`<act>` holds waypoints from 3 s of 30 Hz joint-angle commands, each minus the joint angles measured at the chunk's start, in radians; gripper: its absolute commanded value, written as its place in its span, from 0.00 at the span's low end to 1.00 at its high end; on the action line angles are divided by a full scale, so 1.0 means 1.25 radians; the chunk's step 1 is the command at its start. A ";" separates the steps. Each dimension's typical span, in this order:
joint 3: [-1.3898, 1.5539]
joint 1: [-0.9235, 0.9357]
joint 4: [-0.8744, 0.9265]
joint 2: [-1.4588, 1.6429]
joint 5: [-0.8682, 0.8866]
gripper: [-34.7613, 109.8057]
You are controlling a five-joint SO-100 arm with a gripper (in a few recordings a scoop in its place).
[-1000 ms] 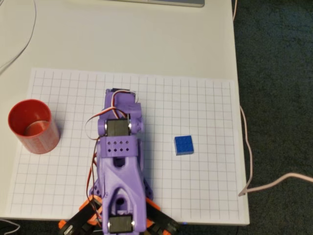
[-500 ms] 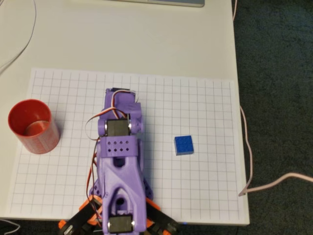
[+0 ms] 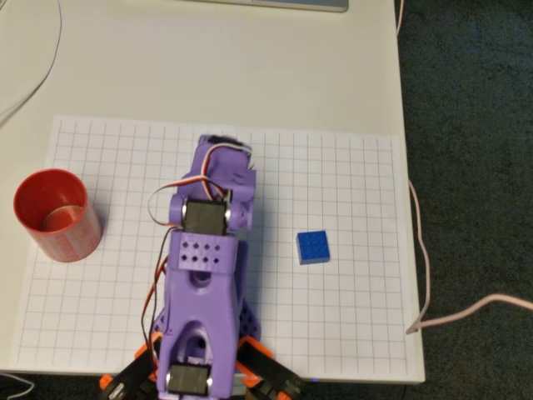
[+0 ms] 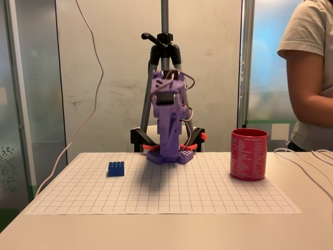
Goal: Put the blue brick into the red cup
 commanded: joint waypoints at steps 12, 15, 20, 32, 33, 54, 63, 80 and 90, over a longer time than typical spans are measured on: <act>-0.879 0.322 0.319 -0.789 0.236 0.24; -0.798 0.417 0.285 -0.831 0.238 0.24; -0.604 0.534 0.155 -0.814 0.222 0.24; -0.281 0.706 0.090 -0.644 0.355 0.24; -0.264 0.702 0.090 -0.643 0.372 0.24; -0.268 0.658 0.225 -0.772 0.384 0.62; -0.243 0.590 0.195 -0.833 0.422 0.62; -0.128 0.623 -0.042 -0.914 0.464 0.62; -0.109 0.639 -0.117 -0.906 0.445 0.24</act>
